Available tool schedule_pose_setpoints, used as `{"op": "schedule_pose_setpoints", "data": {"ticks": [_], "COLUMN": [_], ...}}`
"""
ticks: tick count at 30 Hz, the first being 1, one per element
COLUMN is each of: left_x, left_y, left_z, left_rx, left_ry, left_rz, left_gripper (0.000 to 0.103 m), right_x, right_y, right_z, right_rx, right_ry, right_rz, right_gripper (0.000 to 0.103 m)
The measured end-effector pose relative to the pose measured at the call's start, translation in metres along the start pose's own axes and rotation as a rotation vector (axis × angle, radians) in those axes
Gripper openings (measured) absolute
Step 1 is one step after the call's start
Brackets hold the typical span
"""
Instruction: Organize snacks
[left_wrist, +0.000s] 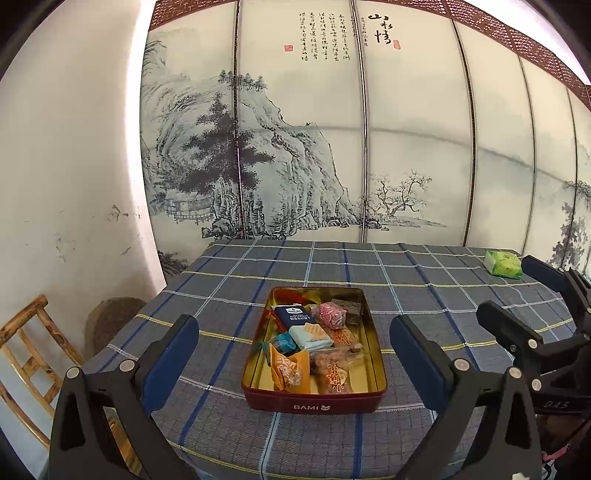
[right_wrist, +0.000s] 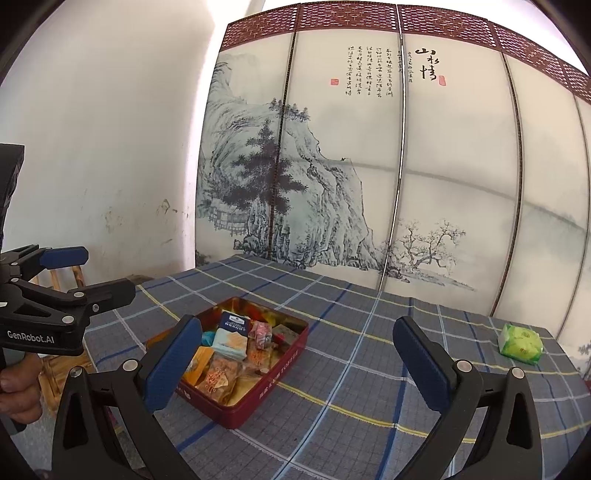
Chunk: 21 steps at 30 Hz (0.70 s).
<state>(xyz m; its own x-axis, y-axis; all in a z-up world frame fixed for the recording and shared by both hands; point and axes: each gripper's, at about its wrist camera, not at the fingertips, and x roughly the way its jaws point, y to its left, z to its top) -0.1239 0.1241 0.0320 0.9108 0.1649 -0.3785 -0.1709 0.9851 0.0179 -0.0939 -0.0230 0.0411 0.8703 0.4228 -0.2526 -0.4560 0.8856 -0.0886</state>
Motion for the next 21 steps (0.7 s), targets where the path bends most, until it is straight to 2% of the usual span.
{"op": "schedule_pose_setpoints", "data": {"ticks": [6,12,17,21], "left_x": [0.005,0.021,0.037,0.046], "left_y": [0.000,-0.008,-0.013,-0.018], "left_z": [0.000,-0.002,-0.001,0.004], "left_rx": [0.008,0.030,0.044,0.058], "left_ry": [0.017,0.071,0.092,0.103], "left_rz": [0.000,0.012,0.032,0.053], "left_gripper": [0.103,0.103,0.103,0.103], "right_x": [0.002,0.018,0.040,0.059], "right_y": [0.000,-0.009,-0.045,-0.103], "right_z": [-0.001,-0.012,-0.032,-0.055], "right_rx": [0.006,0.030,0.098,0.135], "right_ry": [0.006,0.054,0.138,0.235], "right_rz": [0.004,0.013,0.007,-0.082], "right_gripper": [0.103,0.103,0.103,0.103]}}
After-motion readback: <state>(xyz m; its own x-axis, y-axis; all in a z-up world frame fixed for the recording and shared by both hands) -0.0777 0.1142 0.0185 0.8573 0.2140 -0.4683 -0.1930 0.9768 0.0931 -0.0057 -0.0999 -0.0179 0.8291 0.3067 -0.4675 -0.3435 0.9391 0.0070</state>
